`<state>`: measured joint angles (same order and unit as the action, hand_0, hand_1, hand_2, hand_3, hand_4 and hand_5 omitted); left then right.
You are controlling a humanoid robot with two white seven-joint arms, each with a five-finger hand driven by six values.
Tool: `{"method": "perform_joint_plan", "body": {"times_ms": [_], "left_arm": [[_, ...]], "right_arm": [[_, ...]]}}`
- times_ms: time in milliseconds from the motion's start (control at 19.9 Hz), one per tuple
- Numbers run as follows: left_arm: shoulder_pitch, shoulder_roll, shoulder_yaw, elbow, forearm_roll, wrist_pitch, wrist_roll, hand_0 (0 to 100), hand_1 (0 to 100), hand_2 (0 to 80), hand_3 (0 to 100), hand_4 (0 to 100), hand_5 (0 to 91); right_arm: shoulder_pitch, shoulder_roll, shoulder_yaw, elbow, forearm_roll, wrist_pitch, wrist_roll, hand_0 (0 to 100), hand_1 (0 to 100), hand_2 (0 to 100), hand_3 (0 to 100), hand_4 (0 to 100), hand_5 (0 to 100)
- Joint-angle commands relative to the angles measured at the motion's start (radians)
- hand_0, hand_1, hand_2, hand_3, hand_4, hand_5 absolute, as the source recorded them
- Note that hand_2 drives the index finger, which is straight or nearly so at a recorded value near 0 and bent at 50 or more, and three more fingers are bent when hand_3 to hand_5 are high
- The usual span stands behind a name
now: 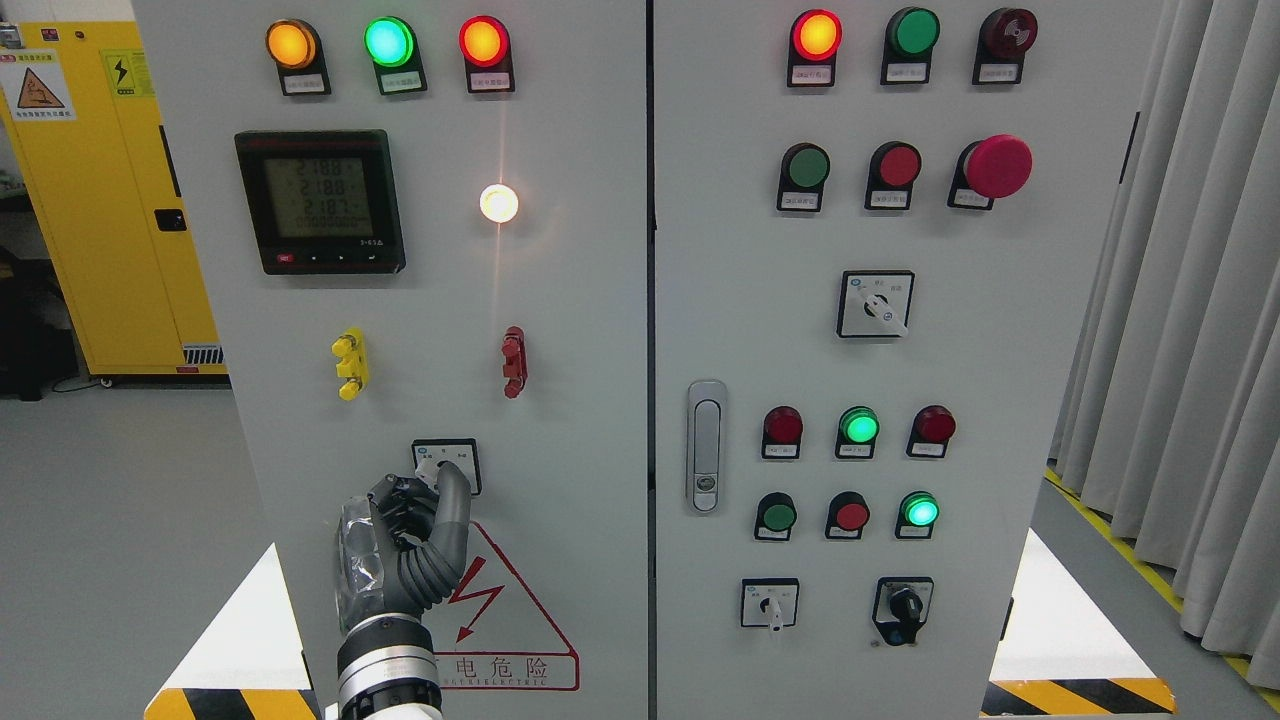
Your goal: Turn on light switch 1
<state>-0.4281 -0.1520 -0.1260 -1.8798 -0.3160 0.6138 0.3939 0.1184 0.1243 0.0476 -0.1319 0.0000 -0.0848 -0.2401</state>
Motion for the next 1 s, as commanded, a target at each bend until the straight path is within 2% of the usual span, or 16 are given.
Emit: {"method": "perform_joint_plan", "body": {"times_ms": [0,551,952], "left_arm": [[0.0,0.0,0.0,0.001,0.0,-0.002,-0.001,45,45,64.3,94,89,86.2],[0.0,0.0,0.0,-0.001,0.0,-0.003,0.0,28,46,64.4,94,89,86.2],[0.011,0.003,0.0,-0.004,0.002,-0.008,0.01,24,46,64.4,94,89,86.2]], "right_arm": [[0.0,0.0,0.0,0.0,-0.029,0.0,-0.001,0,50,4,0,0,0],[0.0,0.0,0.0,0.0,-0.029,0.0,-0.001,0,50,4,0,0,0],[0.0,0.0,0.0,0.0,-0.029,0.0,-0.001,0,50,4,0,0,0]]}}
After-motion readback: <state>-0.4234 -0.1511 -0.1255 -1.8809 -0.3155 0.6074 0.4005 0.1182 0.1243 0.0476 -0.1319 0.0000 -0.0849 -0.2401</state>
